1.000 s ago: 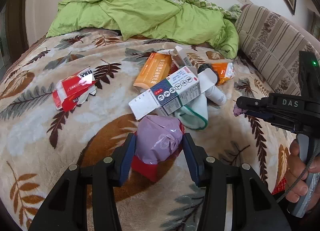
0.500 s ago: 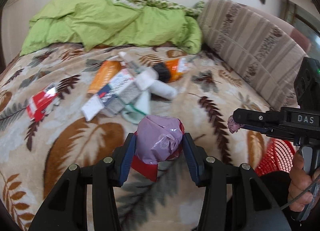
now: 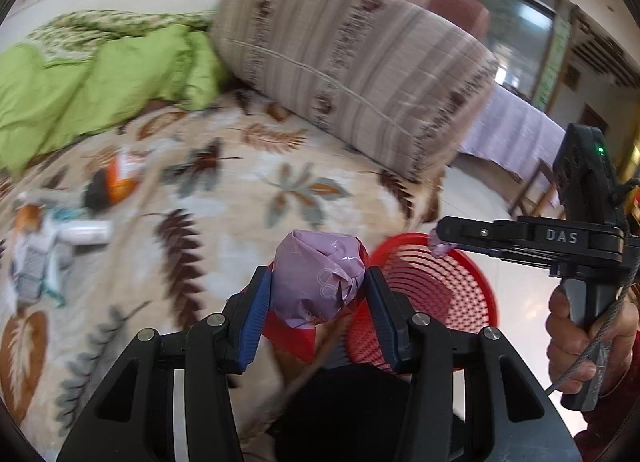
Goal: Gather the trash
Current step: 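Drop the pink cloth into the red basket with the right tool while the left tool drops the bag in, then grasp the white medicine box with the right tool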
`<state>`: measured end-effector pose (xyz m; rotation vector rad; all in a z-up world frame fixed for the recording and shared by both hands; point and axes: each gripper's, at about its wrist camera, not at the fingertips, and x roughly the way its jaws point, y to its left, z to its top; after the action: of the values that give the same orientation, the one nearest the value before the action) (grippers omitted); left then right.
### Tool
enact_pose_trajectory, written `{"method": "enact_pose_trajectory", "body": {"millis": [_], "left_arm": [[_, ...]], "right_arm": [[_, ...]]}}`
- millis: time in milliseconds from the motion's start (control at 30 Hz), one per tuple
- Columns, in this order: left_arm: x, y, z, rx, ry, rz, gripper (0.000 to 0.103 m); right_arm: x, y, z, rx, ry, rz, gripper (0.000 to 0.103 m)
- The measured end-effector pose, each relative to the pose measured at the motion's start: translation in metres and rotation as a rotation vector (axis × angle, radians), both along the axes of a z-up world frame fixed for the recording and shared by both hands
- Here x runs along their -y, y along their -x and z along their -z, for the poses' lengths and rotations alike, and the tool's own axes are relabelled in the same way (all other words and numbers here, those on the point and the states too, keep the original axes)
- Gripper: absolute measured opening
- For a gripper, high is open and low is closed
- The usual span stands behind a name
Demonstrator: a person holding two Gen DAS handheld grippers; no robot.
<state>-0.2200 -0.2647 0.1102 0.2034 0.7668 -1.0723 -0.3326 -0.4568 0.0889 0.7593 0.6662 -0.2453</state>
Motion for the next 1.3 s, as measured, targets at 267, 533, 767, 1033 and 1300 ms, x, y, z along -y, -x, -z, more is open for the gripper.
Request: {"method": "enact_pose_trajectory", "body": {"millis": [267,533,767,1033,1300], "left_arm": [[0.085,0.040,0.006,-0.047,-0.042,0.158,0.047],[0.097,0.038,0.008,-0.088,-0.041,0.152,0.066],[0.059,0.019,0.001,-0.068,-0.017,0.061,0.067],[-0.001,-0.010,0.001,-0.021,-0.026,-0.088,0.070],[-0.069,-0.036,0.010,0.009,-0.038,-0.221,0.070]], "right_arm": [[0.047,0.051,0.011,-0.039,-0.005,0.168,0.034],[0.063,0.067,0.013,-0.058,0.014,0.237,0.050],[0.051,0.050,0.009,-0.031,0.003,0.189,0.054],[0.008,0.000,0.008,-0.044,0.031,0.038,0.056],[-0.044,-0.060,0.011,-0.066,0.063,-0.125,0.056]]}}
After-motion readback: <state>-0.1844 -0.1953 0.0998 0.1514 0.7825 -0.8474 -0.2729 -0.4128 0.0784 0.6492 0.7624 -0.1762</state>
